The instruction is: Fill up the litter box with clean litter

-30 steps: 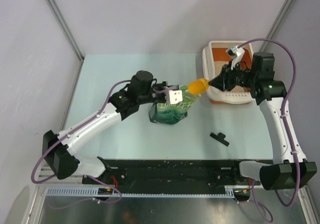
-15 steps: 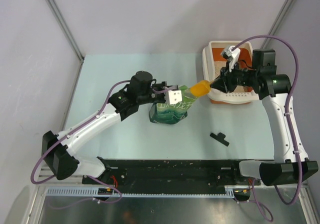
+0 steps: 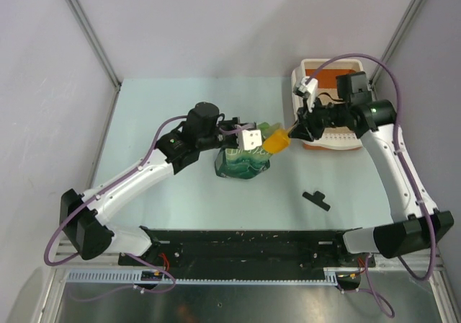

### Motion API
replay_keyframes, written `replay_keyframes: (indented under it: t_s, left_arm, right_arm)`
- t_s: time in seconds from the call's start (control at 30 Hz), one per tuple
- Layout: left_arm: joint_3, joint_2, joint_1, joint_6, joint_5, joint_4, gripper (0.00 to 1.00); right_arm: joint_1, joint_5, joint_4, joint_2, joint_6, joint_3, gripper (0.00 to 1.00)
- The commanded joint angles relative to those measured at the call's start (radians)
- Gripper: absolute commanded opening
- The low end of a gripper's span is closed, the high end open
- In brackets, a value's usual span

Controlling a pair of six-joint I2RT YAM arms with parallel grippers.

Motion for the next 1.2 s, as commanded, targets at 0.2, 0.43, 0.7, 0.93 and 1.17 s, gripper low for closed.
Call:
replay_keyframes:
  t_s: [0.2, 0.43, 0.7, 0.93, 1.17]
  left_arm:
    - [-0.034, -0.092, 0.008, 0.008, -0.019, 0.018, 0.0]
    - [-0.039, -0.09, 0.008, 0.0, -0.013, 0.018, 0.0]
    - [-0.049, -0.102, 0.008, -0.003, -0.015, 0.017, 0.0]
    - [-0.046, -0.105, 0.008, -0.018, -0.003, 0.017, 0.0]
    - [-0.017, -0.102, 0.01, -0.109, 0.016, 0.018, 0.0]
  right_arm:
    - [-0.004, 0.001, -0.108, 0.132, -0.14, 0.272, 0.0]
    - [-0.003, -0.016, -0.239, 0.141, -0.192, 0.376, 0.0]
    - [0.028, 0.054, -0.17, 0.112, -0.213, 0.265, 0.0]
    - [0.084, 0.084, -0.055, 0.139, -0.179, 0.165, 0.0]
    - [0.187, 0.46, 0.157, 0.236, 0.46, 0.19, 0.0]
